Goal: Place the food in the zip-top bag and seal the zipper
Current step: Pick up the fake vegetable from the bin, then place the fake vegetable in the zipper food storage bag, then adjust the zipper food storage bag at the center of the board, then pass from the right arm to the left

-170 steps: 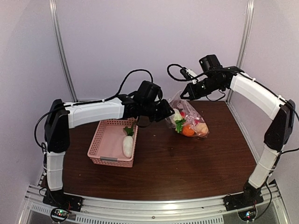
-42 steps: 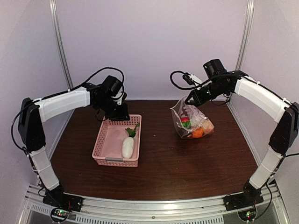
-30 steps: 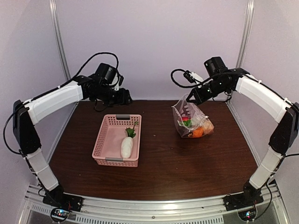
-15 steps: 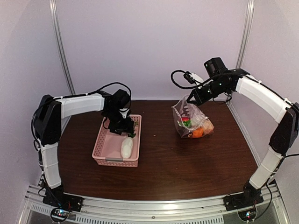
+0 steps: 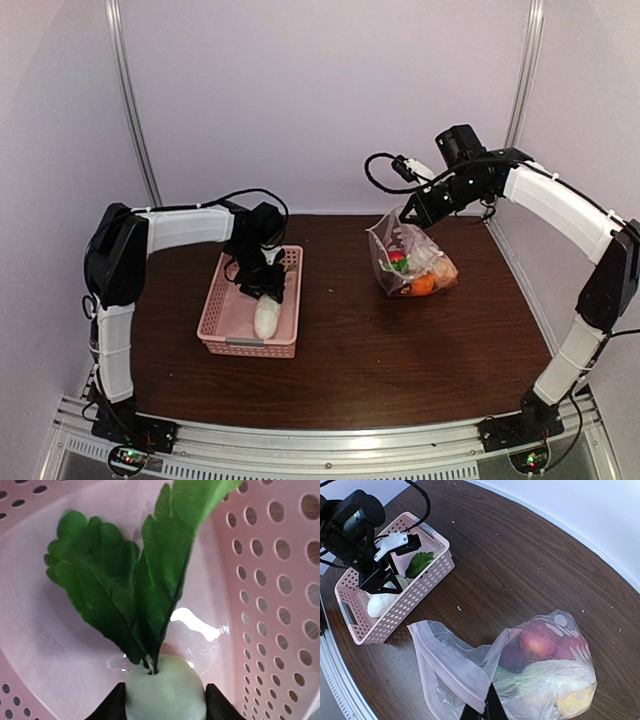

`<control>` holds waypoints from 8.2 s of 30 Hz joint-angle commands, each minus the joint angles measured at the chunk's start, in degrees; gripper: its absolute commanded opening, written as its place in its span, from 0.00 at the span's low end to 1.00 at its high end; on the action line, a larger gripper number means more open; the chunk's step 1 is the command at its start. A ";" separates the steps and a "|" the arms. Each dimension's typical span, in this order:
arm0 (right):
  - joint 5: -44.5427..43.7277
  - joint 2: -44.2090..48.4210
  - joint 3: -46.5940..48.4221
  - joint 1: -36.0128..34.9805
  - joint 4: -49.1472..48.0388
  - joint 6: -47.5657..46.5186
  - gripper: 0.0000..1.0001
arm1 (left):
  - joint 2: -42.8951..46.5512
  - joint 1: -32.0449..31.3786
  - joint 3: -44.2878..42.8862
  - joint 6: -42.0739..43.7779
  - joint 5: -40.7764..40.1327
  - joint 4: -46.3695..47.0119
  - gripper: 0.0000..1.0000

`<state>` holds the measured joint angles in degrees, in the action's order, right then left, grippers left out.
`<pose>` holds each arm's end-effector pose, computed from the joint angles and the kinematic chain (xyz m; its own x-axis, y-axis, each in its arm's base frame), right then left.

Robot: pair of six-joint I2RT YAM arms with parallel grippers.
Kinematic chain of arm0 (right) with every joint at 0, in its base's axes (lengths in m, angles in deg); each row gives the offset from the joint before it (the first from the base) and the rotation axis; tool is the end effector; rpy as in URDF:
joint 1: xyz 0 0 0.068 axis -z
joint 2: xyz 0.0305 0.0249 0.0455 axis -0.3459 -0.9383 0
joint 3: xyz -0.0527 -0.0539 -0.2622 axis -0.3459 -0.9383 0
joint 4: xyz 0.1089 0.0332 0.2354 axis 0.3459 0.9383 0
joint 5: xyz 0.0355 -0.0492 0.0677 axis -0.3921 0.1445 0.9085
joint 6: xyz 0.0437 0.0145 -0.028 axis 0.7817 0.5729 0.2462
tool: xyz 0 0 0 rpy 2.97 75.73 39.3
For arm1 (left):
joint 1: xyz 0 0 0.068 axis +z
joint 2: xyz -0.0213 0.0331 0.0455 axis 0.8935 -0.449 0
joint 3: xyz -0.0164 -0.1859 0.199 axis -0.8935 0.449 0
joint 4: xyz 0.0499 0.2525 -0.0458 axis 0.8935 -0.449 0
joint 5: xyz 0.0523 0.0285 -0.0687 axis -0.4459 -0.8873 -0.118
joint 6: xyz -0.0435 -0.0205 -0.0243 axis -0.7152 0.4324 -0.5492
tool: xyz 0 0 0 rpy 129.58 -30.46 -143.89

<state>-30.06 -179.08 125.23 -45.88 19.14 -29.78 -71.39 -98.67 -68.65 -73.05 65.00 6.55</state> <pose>0.3193 0.1692 0.3622 -0.5695 -0.4258 -0.7031 -0.7321 0.6517 0.1983 0.3386 -0.2467 0.1765 -0.9859 0.1379 -0.0949 0.1555 0.9641 -0.2150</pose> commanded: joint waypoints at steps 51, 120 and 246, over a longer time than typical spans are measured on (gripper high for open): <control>13.89 3.94 5.52 4.97 1.40 18.53 0.00 | -8.77 -28.93 3.56 19.36 -48.64 113.56 0.01; 25.08 4.40 -4.94 10.29 -9.73 23.29 0.00 | 3.74 -19.03 3.43 -21.85 -10.52 62.69 0.07; 24.62 16.42 -16.09 13.74 11.69 -40.55 0.54 | 25.20 -15.05 12.34 42.67 15.76 44.25 0.02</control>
<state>-8.32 -166.43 118.47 -32.88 36.51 -60.08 -46.03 -114.63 -57.00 -29.38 80.46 47.79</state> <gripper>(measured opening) 0.494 0.026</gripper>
